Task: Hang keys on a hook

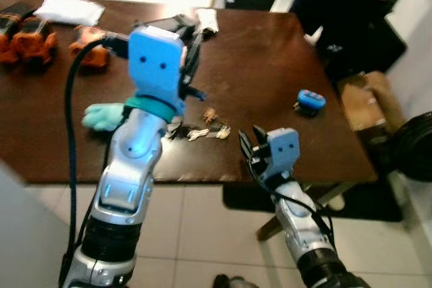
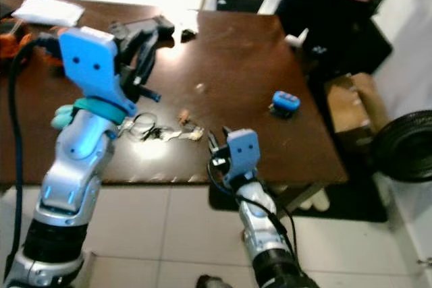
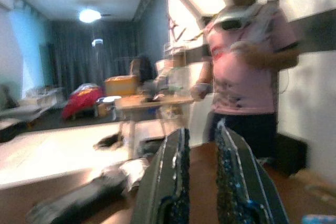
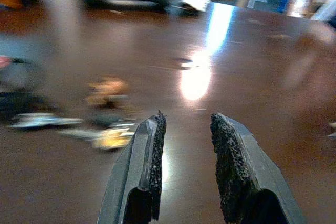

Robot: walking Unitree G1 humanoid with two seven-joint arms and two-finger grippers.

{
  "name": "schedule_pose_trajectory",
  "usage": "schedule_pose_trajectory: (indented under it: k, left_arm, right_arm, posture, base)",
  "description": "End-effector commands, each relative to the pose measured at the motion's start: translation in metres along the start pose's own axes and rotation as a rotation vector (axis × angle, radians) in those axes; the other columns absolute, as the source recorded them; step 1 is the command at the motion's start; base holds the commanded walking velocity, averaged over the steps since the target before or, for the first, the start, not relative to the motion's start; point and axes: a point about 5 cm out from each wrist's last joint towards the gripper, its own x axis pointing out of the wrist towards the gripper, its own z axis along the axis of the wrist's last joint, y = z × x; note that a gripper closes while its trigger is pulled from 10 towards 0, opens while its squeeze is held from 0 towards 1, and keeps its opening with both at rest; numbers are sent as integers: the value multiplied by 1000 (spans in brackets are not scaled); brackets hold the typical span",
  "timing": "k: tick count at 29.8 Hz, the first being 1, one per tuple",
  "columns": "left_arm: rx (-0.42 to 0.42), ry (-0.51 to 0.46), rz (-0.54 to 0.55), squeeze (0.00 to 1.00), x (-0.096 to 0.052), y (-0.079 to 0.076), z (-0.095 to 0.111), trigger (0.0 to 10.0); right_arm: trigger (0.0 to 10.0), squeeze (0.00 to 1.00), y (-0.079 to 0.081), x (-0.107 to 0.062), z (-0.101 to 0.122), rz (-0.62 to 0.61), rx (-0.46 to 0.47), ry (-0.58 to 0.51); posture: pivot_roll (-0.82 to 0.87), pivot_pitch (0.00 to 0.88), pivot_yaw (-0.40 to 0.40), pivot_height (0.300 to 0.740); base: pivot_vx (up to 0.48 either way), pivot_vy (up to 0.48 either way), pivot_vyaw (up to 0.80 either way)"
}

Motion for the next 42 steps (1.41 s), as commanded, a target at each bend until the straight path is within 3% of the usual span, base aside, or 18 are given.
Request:
schedule_pose_trajectory:
  k: [1,8,13,14,15,16,17,19,21,23,25,29,31,35,37,38,39,42]
  left_arm:
    - [7,20,16,0,-3,6,-4,10000]
    - [7,35,19,0,-3,5,-6,10000]
    - [91,88,1,0,-7,11,-15,10000]
    - [185,135,-65,0,-16,14,-25,10000]
    - [185,135,-65,0,-16,14,-25,10000]
    - [265,209,-146,0,-27,18,-36,10000]
    - [265,209,-146,0,-27,18,-36,10000]
    - [283,407,-238,0,-57,23,-61,10000]
    - [304,473,-236,0,-66,25,-70,10000]
    - [435,543,-193,0,-76,31,-86,10000]
    - [450,587,-192,0,-85,34,-96,10000]
    - [397,638,-196,0,-97,36,-104,10000]
    - [211,683,-218,0,-119,38,-108,10000]
    - [155,682,-257,0,-136,42,-108,10000]
    - [184,701,-282,0,-146,43,-110,10000]
    - [175,738,-311,0,-158,44,-111,10000]
    - [99,786,-334,0,-171,44,-111,10000]
    - [21,807,-343,0,-182,43,-109,10000]
  right_arm:
    - [10000,0,6,0,-1,13,5,4]
    - [10000,0,6,0,-2,13,4,5]
    - [10000,0,8,-1,-3,18,3,7]
    - [10000,0,8,-3,-5,21,2,15]
    - [10000,0,8,-3,-5,21,2,15]
    - [10000,0,8,-5,-8,24,-2,27]
    - [10000,0,8,-5,-8,24,-2,27]
    - [10000,0,6,-13,-20,23,-15,80]
    - [10000,0,5,-16,-24,22,-19,100]
    - [10000,0,6,-19,-29,22,-21,122]
    - [10000,0,6,-21,-31,23,-22,134]
    - [10000,0,7,-23,-34,23,-23,143]
    - [10000,0,7,-27,-38,22,-25,165]
    - [10000,0,6,-30,-42,22,-27,182]
    - [10000,0,6,-31,-43,22,-27,187]
    - [10000,0,6,-31,-44,22,-28,191]
    - [10000,0,7,-32,-45,23,-29,196]
    - [10000,0,7,-32,-46,25,-29,201]
  posture:
    - [-54,71,-25,740]
    - [-57,73,-23,740]
    - [-58,74,-21,740]
    - [-58,77,-19,740]
    - [-58,77,-19,740]
    - [-58,77,-19,740]
    - [-58,77,-19,740]
    - [-53,80,-17,740]
    - [-53,80,-17,740]
    - [-45,81,-17,740]
    - [-45,81,-17,740]
    - [-48,83,-17,740]
    - [-48,84,-14,740]
    - [-46,86,-14,740]
    - [-44,88,-13,740]
    - [-44,88,-13,740]
    - [-40,91,-14,740]
    - [-34,92,-15,740]
  base:
    - [450,0,0]
    - [448,0,0]
    - [134,0,0]
    - [0,0,0]
    - [0,0,0]
    - [0,0,0]
    - [0,0,0]
    - [0,0,0]
    - [0,0,0]
    - [0,0,0]
    - [0,0,0]
    - [0,0,0]
    - [0,0,0]
    - [0,0,0]
    - [0,0,0]
    - [0,0,0]
    - [0,0,0]
    - [0,0,0]
